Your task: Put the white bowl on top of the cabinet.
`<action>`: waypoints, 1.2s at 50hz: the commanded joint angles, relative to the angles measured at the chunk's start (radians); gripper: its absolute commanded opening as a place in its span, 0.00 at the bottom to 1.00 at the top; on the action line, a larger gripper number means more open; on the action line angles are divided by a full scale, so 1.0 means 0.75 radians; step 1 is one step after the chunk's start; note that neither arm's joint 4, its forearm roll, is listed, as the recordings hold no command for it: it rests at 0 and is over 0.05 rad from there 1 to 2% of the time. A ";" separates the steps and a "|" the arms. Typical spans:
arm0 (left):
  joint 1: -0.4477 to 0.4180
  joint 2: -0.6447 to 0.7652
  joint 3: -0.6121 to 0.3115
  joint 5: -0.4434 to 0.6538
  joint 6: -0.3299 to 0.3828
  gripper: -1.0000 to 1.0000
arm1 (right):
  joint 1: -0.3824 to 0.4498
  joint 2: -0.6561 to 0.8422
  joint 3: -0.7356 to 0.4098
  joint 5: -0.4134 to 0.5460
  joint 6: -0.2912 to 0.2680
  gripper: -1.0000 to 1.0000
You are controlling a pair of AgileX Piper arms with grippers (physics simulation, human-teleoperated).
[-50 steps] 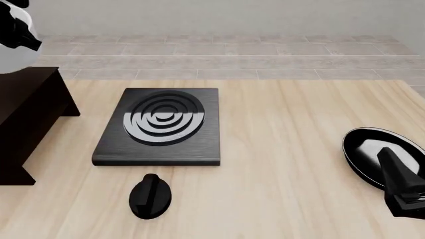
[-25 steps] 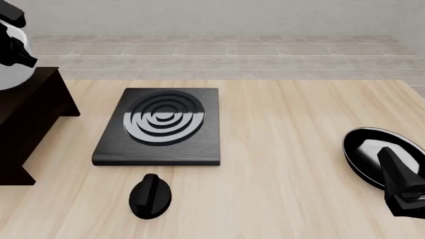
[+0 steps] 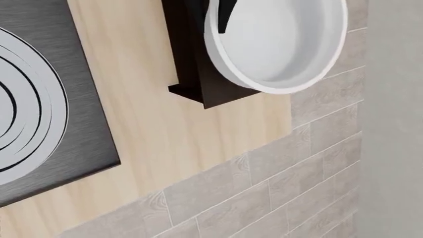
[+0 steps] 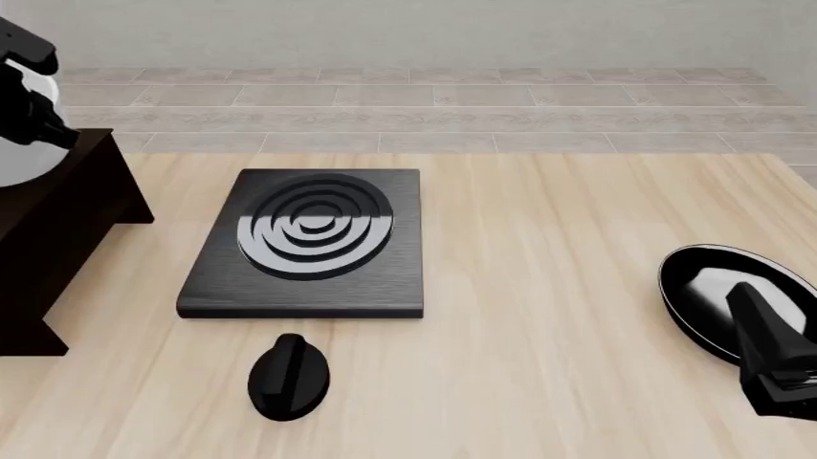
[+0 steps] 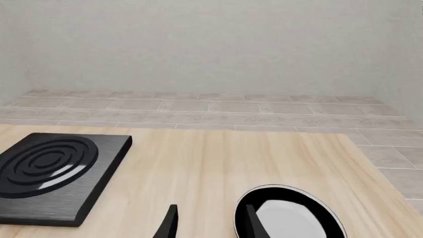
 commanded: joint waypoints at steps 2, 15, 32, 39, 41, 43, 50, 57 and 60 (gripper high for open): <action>0.014 0.041 0.094 -0.034 -0.005 0.00 | -0.003 -0.027 0.000 0.021 0.001 1.00; 0.056 0.067 0.097 -0.058 0.019 1.00 | -0.005 -0.032 0.000 0.025 -0.002 1.00; 0.078 0.042 -0.001 -0.003 0.052 1.00 | -0.006 -0.057 0.000 0.046 0.000 1.00; 0.071 0.000 -0.032 0.045 0.066 1.00 | -0.007 -0.069 0.000 0.053 0.001 1.00; 0.075 -0.003 -0.042 0.054 0.073 1.00 | -0.006 -0.070 -0.001 0.053 0.003 1.00; 0.082 -0.005 -0.062 0.067 0.078 1.00 | -0.006 -0.071 -0.001 0.053 0.003 1.00; 0.081 -0.030 -0.090 0.102 0.085 1.00 | -0.006 -0.084 0.000 0.064 0.006 1.00; 0.047 -0.079 -0.082 0.122 0.081 1.00 | -0.003 -0.071 0.000 0.051 0.008 1.00; 0.030 -0.102 -0.080 0.133 0.078 1.00 | -0.003 -0.073 0.000 0.053 0.008 1.00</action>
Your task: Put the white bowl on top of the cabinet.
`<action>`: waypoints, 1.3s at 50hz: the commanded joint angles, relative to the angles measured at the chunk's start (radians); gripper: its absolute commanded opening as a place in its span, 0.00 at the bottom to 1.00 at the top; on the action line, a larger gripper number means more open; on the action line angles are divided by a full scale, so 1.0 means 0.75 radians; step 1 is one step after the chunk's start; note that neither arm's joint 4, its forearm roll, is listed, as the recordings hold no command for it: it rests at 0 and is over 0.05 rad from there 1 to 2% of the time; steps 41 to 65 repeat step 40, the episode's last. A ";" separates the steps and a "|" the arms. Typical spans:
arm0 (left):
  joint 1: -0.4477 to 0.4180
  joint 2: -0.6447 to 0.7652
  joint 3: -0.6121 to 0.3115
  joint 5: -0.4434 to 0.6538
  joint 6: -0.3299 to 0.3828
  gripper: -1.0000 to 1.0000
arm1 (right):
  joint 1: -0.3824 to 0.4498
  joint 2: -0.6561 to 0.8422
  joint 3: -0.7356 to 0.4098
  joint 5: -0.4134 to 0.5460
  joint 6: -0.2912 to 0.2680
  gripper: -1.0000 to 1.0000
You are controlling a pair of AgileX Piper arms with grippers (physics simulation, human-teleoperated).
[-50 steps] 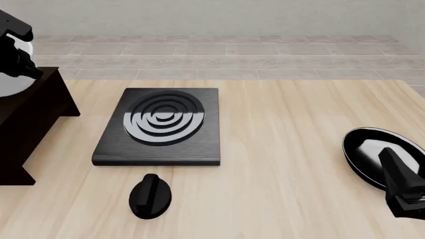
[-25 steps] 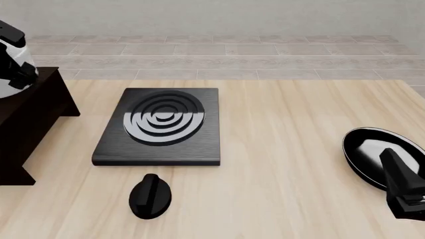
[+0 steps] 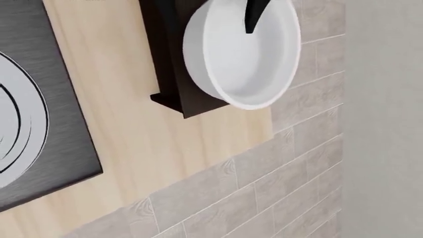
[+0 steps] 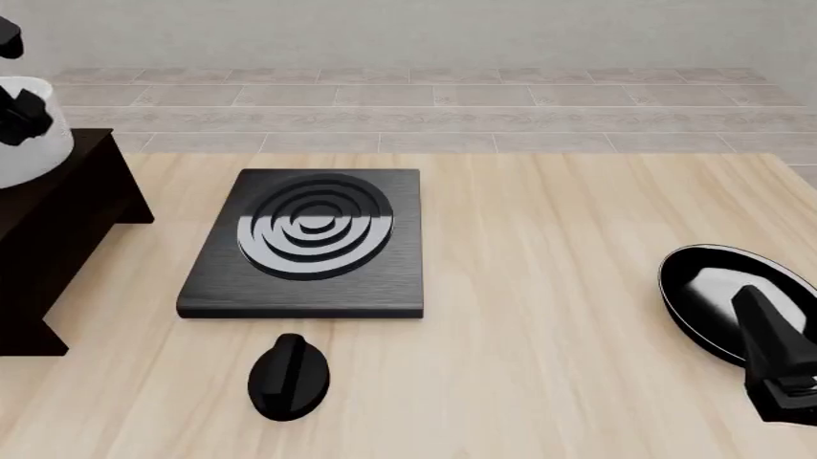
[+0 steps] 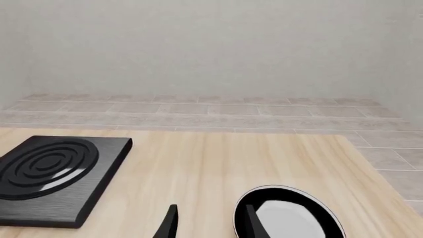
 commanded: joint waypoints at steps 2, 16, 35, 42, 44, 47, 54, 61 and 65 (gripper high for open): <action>-0.053 -0.081 -0.005 0.050 -0.007 1.00 | 0.001 -0.001 0.000 -0.002 0.003 1.00; -0.195 -0.241 0.080 0.090 -0.032 1.00 | 0.001 -0.006 0.000 0.003 0.002 1.00; -0.429 -0.456 0.255 0.112 -0.127 1.00 | 0.001 -0.060 0.000 0.048 0.005 1.00; -0.540 -0.540 0.315 0.122 -0.179 1.00 | 0.001 -0.065 0.000 0.051 0.005 1.00; -0.540 -0.540 0.315 0.122 -0.179 1.00 | 0.001 -0.065 0.000 0.051 0.005 1.00; -0.540 -0.540 0.315 0.122 -0.179 1.00 | 0.001 -0.065 0.000 0.051 0.005 1.00; -0.540 -0.540 0.315 0.122 -0.179 1.00 | 0.001 -0.065 0.000 0.051 0.005 1.00; -0.540 -0.540 0.315 0.122 -0.179 1.00 | 0.001 -0.065 0.000 0.051 0.005 1.00; -0.540 -0.540 0.315 0.122 -0.179 1.00 | 0.001 -0.065 0.000 0.051 0.005 1.00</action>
